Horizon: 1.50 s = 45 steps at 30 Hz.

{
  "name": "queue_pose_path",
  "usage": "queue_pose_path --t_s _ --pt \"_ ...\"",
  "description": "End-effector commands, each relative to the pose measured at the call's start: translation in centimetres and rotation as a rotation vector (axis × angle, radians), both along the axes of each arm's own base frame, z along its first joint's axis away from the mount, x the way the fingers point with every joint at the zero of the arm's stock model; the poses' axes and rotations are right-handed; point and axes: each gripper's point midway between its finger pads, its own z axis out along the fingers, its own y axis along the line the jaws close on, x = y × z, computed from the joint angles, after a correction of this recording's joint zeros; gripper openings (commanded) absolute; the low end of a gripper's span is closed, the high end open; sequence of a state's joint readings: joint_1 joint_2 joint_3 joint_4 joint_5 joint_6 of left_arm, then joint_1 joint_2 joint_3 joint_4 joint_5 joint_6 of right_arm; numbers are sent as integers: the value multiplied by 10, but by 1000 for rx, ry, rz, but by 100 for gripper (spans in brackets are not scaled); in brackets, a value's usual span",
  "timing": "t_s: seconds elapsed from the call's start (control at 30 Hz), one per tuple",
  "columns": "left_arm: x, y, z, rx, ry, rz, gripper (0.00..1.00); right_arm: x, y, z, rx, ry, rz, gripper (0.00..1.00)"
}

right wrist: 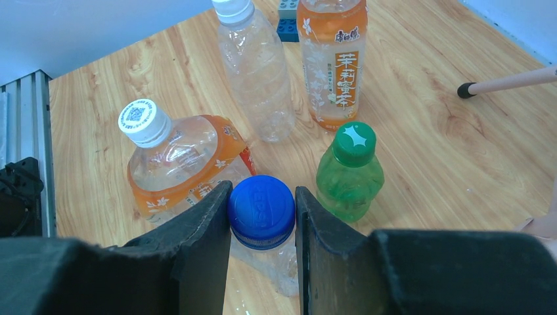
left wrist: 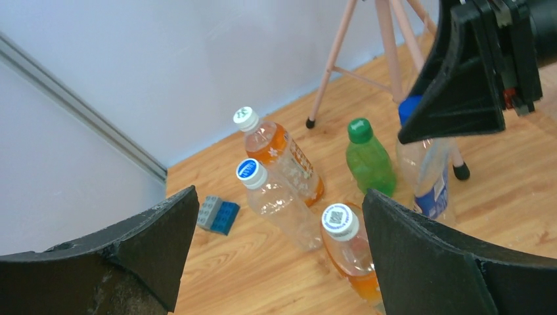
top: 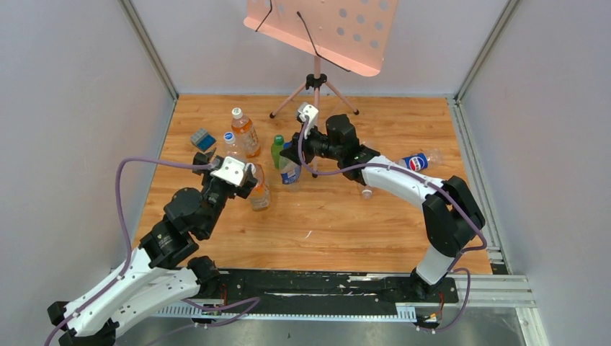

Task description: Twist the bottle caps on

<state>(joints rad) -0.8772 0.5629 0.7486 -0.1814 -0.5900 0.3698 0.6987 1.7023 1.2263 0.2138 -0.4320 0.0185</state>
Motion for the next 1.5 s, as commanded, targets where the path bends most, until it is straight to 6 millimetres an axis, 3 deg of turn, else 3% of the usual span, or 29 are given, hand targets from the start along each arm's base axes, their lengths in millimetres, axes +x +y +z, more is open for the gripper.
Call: queue_pose_path --t_s 0.0,0.27,0.43,0.67,0.9,1.0,1.23,1.3,1.37,1.47 --pt "1 7 24 -76 -87 6 100 -1 11 21 26 -96 49 13" --pt "0 4 25 -91 -95 -21 100 -4 13 21 12 -95 57 43" --pt "0 3 25 -93 -93 -33 100 -4 12 24 16 -97 54 54" --pt "0 0 24 -95 -87 -47 100 -6 11 28 22 -99 53 61" --pt "0 0 24 -107 -82 -52 100 -10 0 45 53 -38 -12 85" --pt "-1 -2 24 -122 -72 -61 100 -14 -13 56 58 -1 -75 99" --pt "-6 -16 25 -167 2 -126 100 -31 -54 90 159 108 -260 100" --pt "-11 -27 24 -156 49 -186 100 -45 -70 95 174 89 -274 100" --pt "-17 -41 24 -150 110 -258 100 -58 -86 84 111 -7 -242 100" --pt "-26 -67 23 -165 223 -374 100 -51 -125 60 104 25 -438 100"
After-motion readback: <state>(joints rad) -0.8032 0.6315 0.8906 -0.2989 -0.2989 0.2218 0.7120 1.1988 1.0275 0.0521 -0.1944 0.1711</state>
